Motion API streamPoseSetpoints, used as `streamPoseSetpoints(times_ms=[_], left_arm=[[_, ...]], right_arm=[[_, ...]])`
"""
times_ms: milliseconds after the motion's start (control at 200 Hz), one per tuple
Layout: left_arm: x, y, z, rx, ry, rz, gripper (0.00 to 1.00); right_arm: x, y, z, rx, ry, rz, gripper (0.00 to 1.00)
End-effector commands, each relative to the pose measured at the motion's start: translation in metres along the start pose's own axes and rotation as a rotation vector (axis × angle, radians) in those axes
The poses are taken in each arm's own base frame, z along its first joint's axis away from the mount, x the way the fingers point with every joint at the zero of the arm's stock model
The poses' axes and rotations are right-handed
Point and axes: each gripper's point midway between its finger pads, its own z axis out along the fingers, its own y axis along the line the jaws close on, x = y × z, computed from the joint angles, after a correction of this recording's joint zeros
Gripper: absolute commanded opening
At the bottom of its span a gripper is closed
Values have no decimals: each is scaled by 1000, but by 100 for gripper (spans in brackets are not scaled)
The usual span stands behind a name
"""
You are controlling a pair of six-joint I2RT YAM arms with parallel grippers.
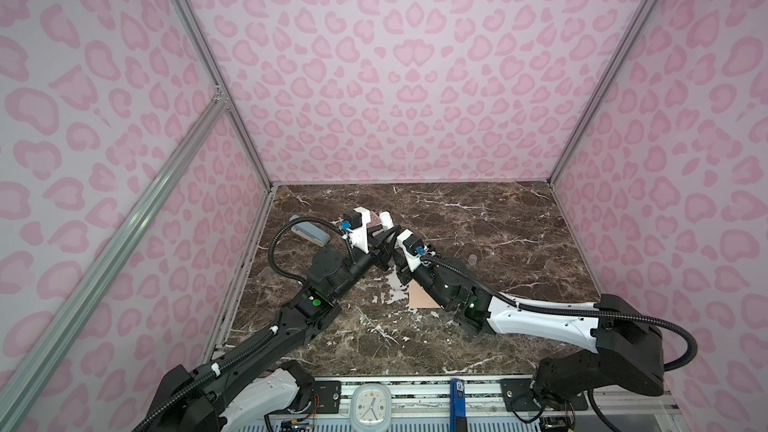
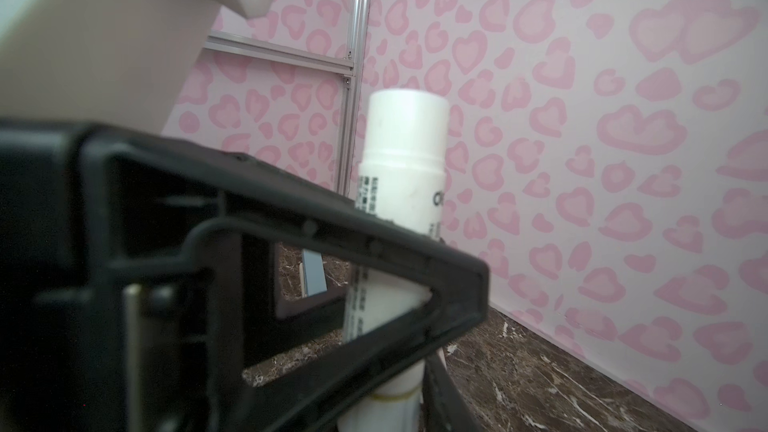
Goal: Place the letter into the envelope and seal it
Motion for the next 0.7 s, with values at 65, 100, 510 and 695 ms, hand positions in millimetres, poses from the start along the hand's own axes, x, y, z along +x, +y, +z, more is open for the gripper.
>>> streamPoseSetpoints(times_ms=[65,100,510,695], left_arm=[[-7,-5,-1,25,-27,-1,4],[-7,-5,-1,23,-26,-1,4],[5,-18,-2,163,61,-7,4],[8,-28,-8,285,99,-21,4]], right_arm=[[-10,-4,-1,21,-35,10,23],[-10,-4,-1,16,-34,9,20],[-31,8,-20,-136,-25,45,12],[-42,22,-35,-303,-39,114,10]])
